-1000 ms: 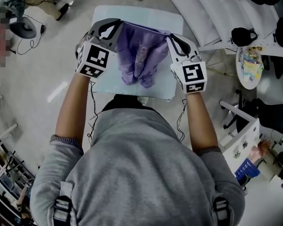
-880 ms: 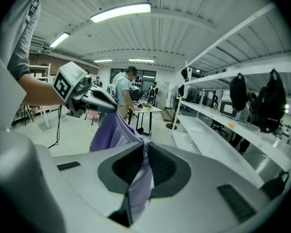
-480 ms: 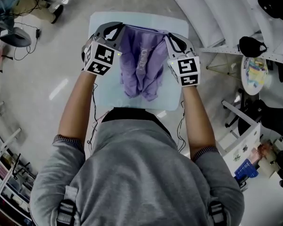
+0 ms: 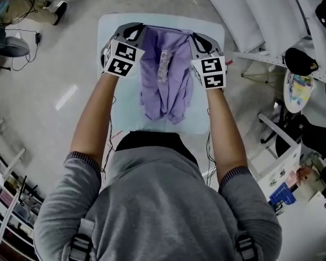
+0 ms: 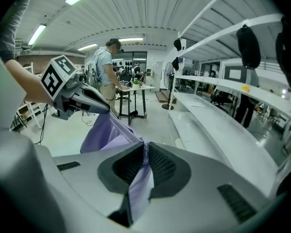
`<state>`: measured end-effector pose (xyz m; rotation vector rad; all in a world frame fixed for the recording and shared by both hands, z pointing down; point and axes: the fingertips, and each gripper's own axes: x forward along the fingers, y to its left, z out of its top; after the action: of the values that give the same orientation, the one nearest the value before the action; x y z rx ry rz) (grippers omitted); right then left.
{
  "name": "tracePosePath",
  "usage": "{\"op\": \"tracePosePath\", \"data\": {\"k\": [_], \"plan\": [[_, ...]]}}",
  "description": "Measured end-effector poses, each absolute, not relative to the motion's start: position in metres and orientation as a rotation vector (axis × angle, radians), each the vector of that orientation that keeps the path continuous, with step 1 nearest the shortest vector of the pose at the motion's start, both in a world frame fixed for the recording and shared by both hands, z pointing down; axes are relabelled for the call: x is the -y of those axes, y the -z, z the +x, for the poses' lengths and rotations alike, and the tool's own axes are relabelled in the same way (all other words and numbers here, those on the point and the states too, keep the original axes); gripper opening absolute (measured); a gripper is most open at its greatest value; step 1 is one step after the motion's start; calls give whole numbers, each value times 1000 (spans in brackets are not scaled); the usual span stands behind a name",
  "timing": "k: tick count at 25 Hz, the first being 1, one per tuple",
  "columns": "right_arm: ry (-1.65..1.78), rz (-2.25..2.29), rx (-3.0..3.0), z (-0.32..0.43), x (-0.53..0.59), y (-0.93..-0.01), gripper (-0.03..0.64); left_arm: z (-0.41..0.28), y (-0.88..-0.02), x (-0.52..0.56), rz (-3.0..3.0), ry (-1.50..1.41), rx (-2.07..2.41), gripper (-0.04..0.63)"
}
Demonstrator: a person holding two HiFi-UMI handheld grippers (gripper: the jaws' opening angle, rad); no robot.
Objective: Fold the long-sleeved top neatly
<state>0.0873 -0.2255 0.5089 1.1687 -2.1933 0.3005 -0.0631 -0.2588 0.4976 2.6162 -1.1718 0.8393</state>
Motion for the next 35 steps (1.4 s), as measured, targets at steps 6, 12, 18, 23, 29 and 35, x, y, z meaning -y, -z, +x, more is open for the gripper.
{"op": "tracePosePath", "data": {"k": [6, 12, 18, 23, 29, 35], "plan": [[-331, 1174, 2147, 88, 259, -549, 46, -65, -536, 288, 2538, -818, 1158, 34], [-375, 1196, 2101, 91, 280, -576, 105, -72, -553, 309, 2465, -742, 1156, 107], [-433, 1241, 2074, 108, 275, -573, 175, -83, -556, 292, 2422, -727, 1157, 110], [-493, 1262, 2054, 122, 254, -574, 183, -94, -573, 264, 2359, -759, 1159, 123], [-582, 1268, 2013, 128, 220, -594, 195, -93, -590, 230, 2279, -752, 1124, 143], [-749, 1333, 1953, 135, 194, -610, 281, -91, -611, 207, 2149, -772, 1096, 254]]}}
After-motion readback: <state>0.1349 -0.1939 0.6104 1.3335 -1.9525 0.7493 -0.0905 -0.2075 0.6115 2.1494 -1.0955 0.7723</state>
